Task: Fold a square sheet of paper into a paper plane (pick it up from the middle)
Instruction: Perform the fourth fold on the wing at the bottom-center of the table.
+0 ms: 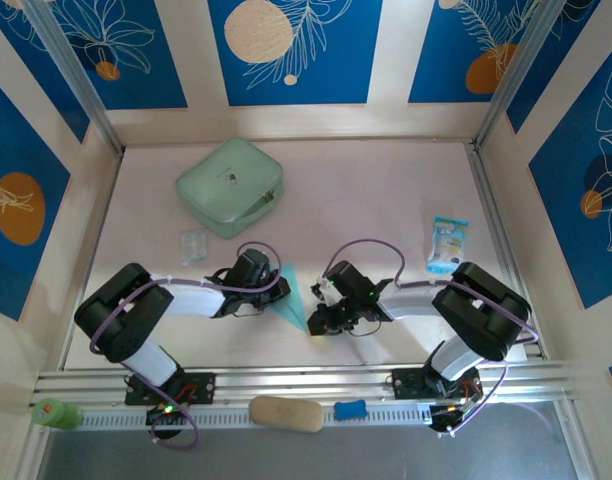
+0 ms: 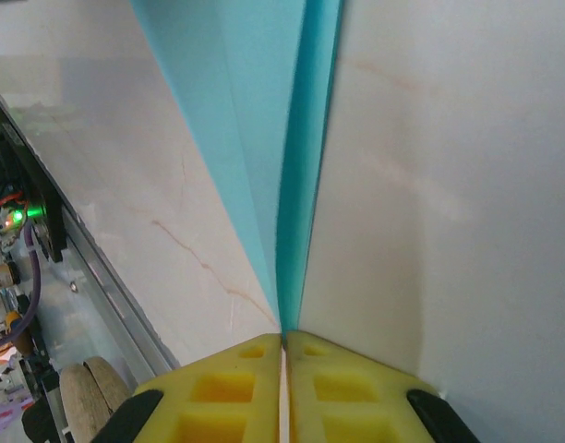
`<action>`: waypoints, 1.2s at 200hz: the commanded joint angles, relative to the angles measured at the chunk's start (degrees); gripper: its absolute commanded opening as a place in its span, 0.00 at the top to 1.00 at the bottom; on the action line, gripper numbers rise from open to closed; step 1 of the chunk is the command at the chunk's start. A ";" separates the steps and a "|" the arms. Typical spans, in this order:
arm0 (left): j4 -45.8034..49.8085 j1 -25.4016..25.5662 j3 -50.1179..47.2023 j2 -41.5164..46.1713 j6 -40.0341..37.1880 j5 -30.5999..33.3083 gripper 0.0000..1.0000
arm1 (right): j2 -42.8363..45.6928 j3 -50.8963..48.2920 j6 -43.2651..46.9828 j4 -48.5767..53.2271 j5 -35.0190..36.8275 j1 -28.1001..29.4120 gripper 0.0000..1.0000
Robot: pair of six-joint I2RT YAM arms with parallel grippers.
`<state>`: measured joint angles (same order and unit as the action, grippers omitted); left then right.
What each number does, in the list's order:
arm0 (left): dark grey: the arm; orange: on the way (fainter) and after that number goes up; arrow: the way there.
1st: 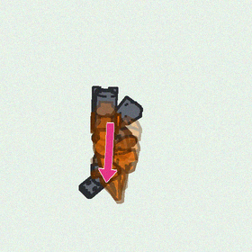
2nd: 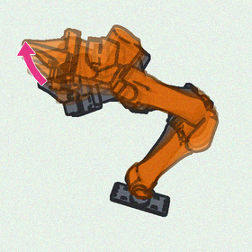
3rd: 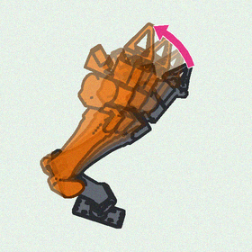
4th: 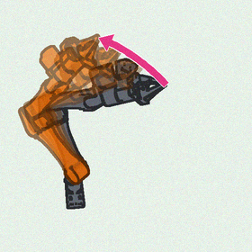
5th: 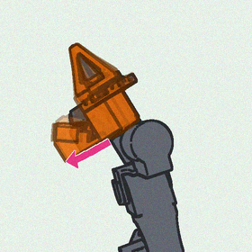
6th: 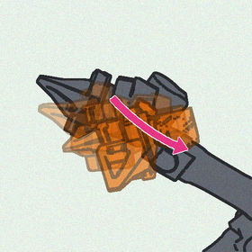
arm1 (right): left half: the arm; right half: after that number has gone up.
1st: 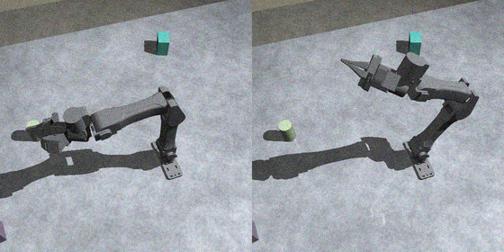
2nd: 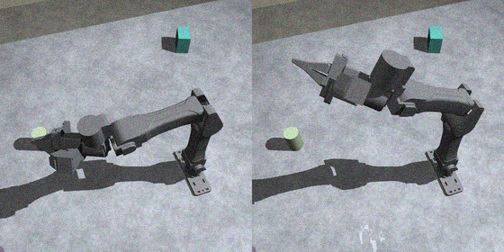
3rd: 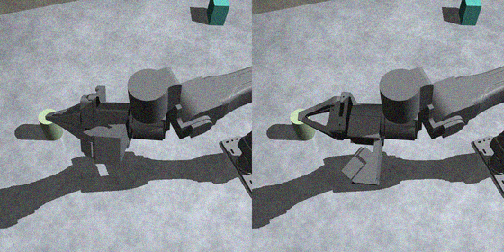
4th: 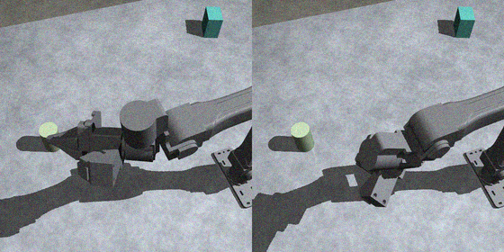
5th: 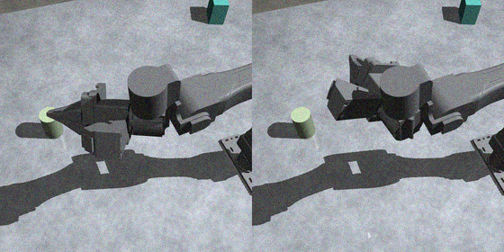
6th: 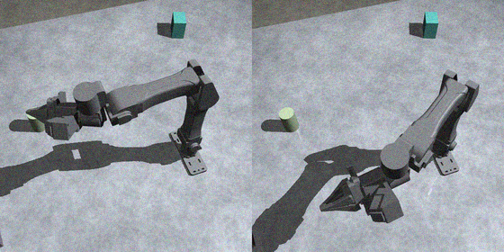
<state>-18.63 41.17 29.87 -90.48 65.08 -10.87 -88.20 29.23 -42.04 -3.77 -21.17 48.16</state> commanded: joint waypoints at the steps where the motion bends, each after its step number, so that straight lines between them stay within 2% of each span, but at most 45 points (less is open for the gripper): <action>1: 6.27 -0.01 -2.00 -0.90 -1.00 2.88 0.93 | 2.22 -1.18 -0.65 5.85 -1.61 0.53 0.89; 41: 6.31 -0.01 -2.10 -0.58 -1.39 2.79 0.93 | 8.37 2.20 -0.76 9.01 -0.07 -1.32 0.89; 64: 6.15 0.05 -2.11 -0.57 -1.38 2.79 0.93 | 8.88 4.29 -1.18 7.16 -0.80 -3.16 0.90; 91: 6.15 0.05 -2.09 -0.72 -1.47 2.61 0.94 | 2.99 9.63 -1.24 5.26 -3.93 -3.35 0.93; 144: 6.07 0.04 -2.04 -0.85 -1.49 2.35 0.93 | -6.97 15.45 -0.80 4.56 -3.45 -2.42 0.94; 173: 6.06 0.03 -2.05 -0.84 -1.49 2.44 0.93 | -9.30 14.60 0.12 4.59 -0.92 -2.87 0.94; 203: 6.23 0.05 -2.27 -0.54 -1.37 2.65 0.94 | -11.32 11.70 0.19 2.60 -2.11 -2.29 0.94; 240: 6.51 -0.01 -2.53 -0.33 -1.13 3.05 0.94 | -10.06 7.56 0.06 3.77 0.64 -0.79 0.94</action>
<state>-18.68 41.17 29.71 -90.35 64.62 -10.87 -98.61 40.32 -42.65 -2.94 -21.85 46.19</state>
